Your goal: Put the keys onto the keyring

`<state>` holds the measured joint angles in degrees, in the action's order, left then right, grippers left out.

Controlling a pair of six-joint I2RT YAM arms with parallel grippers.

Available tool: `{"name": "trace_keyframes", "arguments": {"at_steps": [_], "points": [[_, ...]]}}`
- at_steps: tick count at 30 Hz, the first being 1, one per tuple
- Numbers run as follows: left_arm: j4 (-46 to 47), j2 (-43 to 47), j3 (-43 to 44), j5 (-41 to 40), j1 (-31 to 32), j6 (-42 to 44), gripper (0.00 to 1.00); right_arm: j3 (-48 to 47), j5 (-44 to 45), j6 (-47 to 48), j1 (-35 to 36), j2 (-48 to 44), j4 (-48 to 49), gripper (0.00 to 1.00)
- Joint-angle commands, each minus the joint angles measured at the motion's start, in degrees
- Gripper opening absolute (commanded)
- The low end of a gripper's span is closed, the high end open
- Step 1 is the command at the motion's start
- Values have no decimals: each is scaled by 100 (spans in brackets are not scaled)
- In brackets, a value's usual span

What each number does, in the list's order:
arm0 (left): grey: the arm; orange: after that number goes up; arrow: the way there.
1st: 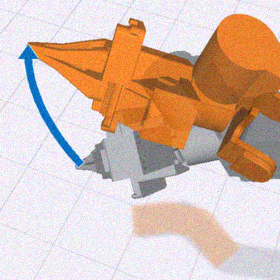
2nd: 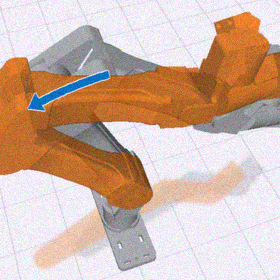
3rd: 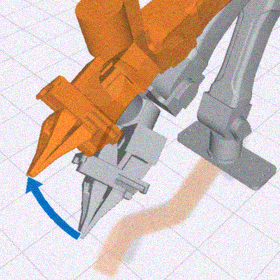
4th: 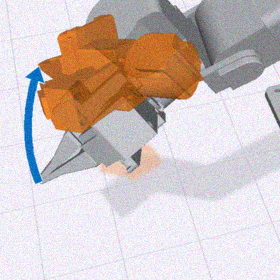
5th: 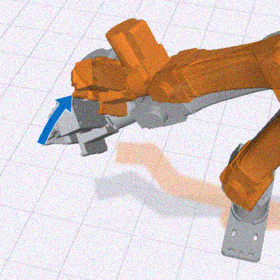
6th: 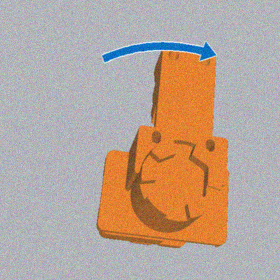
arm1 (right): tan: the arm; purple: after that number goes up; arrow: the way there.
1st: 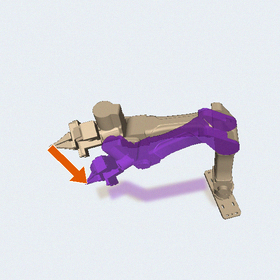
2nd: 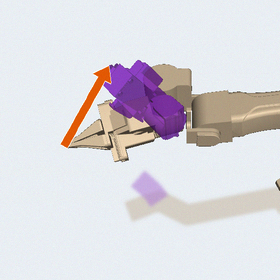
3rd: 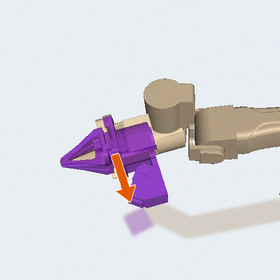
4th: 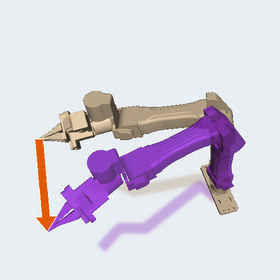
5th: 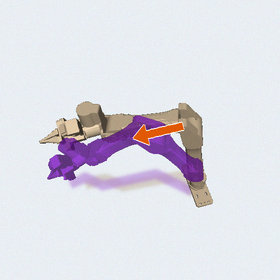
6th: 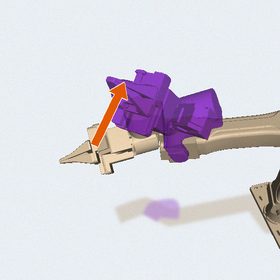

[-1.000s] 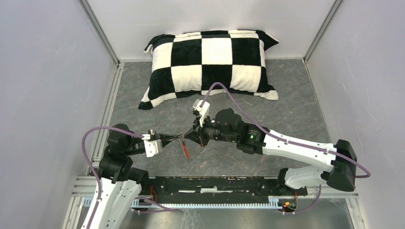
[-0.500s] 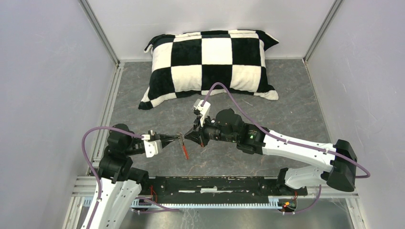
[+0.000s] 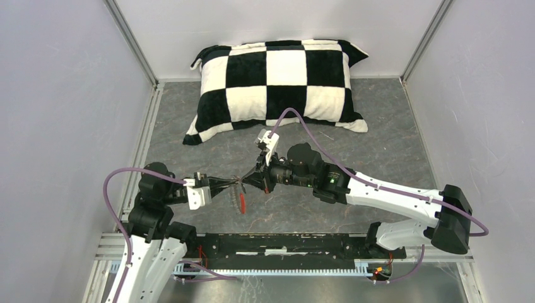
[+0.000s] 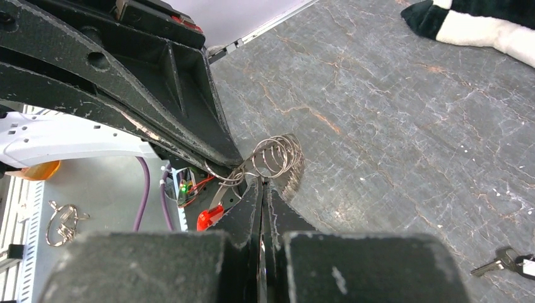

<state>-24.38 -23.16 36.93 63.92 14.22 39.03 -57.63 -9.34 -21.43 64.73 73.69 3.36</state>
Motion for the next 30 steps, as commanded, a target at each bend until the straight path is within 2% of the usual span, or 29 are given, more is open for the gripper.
{"name": "trace_keyframes", "arguments": {"at_steps": [1,5,9,12,16,22,30], "points": [[100,-46,310,497,-7,-226,2,128,-53,-74,-52,8,294,1],[100,-98,364,516,-8,-300,2,146,-195,-5,-49,-49,325,1],[125,-144,396,516,-7,-400,2,135,-149,321,-69,-337,117,22],[599,-145,307,498,-7,-960,2,107,-71,637,-94,-626,-129,36],[1085,-213,299,556,-7,-1556,2,-14,24,1054,-127,-953,-592,48],[1439,-400,383,677,-5,-2203,2,-273,-352,1556,-153,-1123,-710,52],[2012,-615,439,733,-7,-3072,2,-764,-1281,2047,-159,-642,-459,53]]}}
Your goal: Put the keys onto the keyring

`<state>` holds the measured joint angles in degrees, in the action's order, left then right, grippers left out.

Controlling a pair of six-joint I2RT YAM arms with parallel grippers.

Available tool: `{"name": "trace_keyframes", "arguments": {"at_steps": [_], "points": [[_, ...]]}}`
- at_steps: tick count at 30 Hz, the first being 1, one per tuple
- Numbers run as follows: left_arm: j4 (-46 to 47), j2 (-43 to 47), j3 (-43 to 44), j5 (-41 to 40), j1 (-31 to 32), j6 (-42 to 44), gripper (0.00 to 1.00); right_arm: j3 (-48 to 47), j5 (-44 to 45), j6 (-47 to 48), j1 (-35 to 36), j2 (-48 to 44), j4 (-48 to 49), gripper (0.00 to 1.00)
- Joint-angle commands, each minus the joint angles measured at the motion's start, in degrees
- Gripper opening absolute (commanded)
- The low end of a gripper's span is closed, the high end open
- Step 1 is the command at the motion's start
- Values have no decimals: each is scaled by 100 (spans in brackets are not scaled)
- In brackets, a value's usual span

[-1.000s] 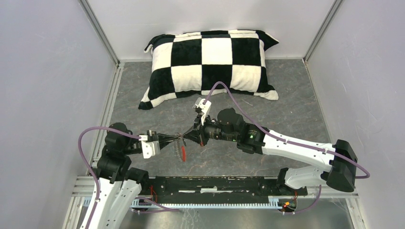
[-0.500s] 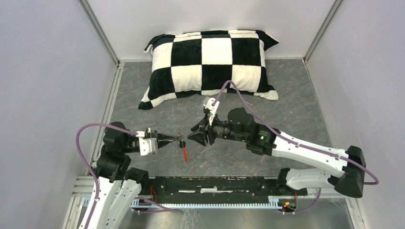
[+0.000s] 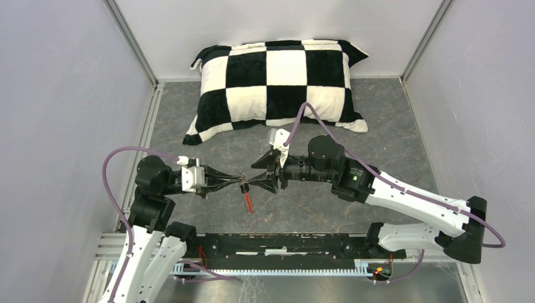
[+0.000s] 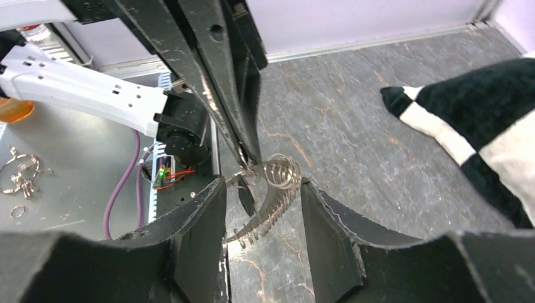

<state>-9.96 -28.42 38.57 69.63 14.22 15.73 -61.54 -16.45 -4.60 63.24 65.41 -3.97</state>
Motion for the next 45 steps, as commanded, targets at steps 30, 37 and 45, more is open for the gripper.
{"name": "trace_keyframes", "arguments": {"at_steps": [30,37,45], "points": [[274,-118,525,617,-7,-650,2,-430,-1267,310,-27,448,619,4],[-121,-169,547,666,-7,-305,2,-627,-1502,401,-41,526,215,0],[-274,-215,641,839,-7,-149,2,-566,-1891,938,-49,409,-161,28]]}}
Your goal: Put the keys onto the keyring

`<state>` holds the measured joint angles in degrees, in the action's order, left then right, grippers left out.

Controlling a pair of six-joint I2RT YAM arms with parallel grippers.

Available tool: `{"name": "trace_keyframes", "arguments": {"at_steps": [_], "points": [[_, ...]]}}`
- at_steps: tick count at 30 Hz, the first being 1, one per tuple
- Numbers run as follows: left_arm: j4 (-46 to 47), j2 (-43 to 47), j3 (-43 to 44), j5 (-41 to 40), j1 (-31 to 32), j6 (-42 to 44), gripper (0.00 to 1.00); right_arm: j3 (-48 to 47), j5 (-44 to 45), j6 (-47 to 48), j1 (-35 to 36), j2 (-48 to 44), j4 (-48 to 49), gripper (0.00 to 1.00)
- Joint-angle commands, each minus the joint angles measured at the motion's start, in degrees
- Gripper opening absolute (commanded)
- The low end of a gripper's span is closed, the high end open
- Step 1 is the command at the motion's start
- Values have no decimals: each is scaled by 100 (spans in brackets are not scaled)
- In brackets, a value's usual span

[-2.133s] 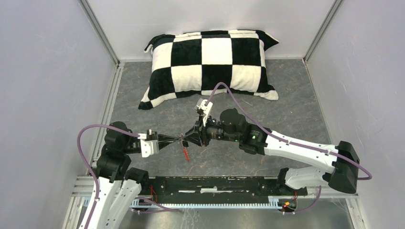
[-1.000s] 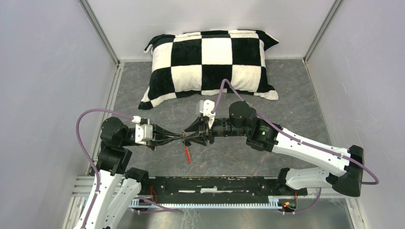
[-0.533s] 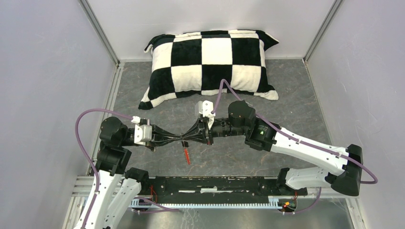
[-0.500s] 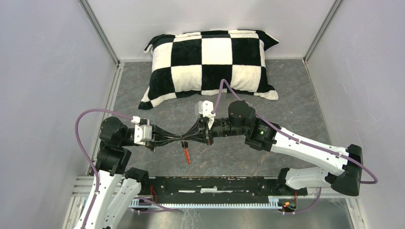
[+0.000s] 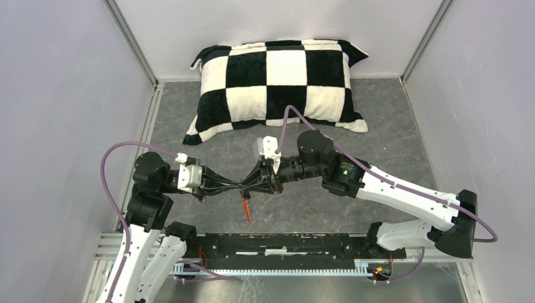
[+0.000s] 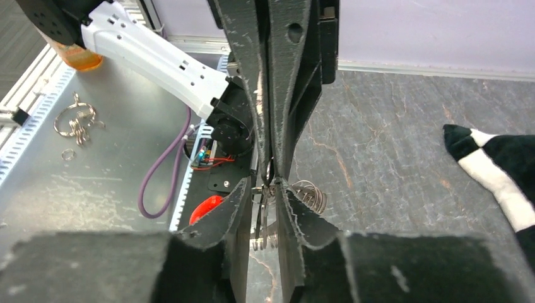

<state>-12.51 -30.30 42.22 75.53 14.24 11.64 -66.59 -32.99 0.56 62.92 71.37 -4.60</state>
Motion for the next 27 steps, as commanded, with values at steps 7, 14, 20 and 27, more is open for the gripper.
{"name": "trace_keyframes", "arguments": {"at_steps": [7,14,20,27], "points": [[-271,-41,395,390,-9,465,2,17,-361,704,-30,-354,68,40],[-443,-50,472,481,-9,605,2,-201,-419,683,-40,-134,-23,44],[-438,-15,441,459,-9,652,2,-254,-494,486,-47,-57,143,36],[-458,-24,428,429,-9,718,2,-223,-516,247,-45,43,377,23]]}}
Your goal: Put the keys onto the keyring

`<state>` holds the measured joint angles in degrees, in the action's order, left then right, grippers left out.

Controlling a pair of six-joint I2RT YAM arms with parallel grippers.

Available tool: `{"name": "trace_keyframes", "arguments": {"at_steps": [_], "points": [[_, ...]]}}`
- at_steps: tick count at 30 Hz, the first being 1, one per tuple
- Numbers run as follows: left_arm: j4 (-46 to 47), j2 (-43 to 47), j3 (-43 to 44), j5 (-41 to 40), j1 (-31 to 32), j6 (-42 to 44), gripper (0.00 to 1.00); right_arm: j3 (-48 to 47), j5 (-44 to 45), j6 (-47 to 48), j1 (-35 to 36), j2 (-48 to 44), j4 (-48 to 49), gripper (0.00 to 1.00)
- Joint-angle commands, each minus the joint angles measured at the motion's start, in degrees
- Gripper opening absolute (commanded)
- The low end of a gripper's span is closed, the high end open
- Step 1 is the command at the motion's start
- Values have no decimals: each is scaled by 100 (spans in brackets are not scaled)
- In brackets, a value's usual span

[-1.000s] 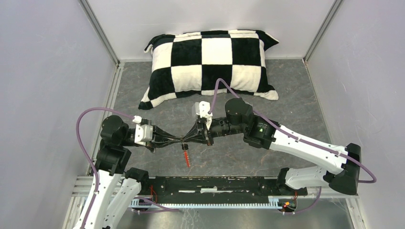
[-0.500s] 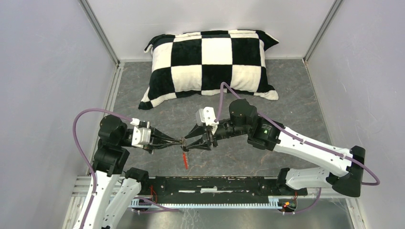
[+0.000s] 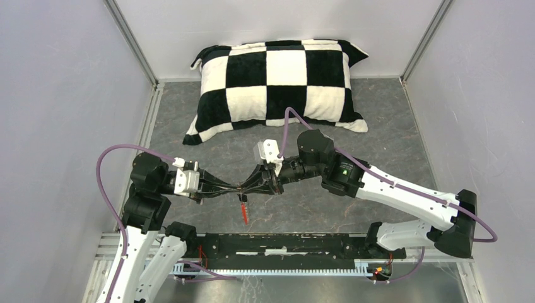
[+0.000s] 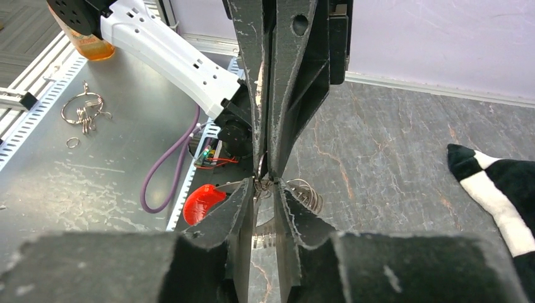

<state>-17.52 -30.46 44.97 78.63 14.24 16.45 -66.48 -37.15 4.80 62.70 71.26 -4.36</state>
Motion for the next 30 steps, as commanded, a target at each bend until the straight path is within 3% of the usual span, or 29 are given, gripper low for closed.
{"name": "trace_keyframes", "arguments": {"at_steps": [1,3,7,13,14,17,19,23,30], "points": [[-45,-12,164,111,-9,312,2,-226,-91,-204,-25,62,356,22],[-141,-28,185,104,-9,416,2,-225,-89,-229,-24,81,373,21],[-152,-23,182,91,-9,429,2,-256,7,-227,-21,107,338,1],[-518,-22,167,-142,-9,775,3,-382,533,-40,-58,29,-219,0],[-546,-22,151,-214,-9,798,7,-456,606,-8,-59,38,-348,0],[-578,-19,90,-456,-9,808,37,-742,812,96,-54,147,-959,0],[-683,-40,92,-629,-9,912,43,-1066,992,244,-56,303,-1506,1],[-1132,-198,304,-859,-9,1339,46,-1481,1244,496,-59,560,-2301,0],[-1133,-568,460,-1183,-9,1590,44,-2095,1394,794,55,992,-3193,1]]}}
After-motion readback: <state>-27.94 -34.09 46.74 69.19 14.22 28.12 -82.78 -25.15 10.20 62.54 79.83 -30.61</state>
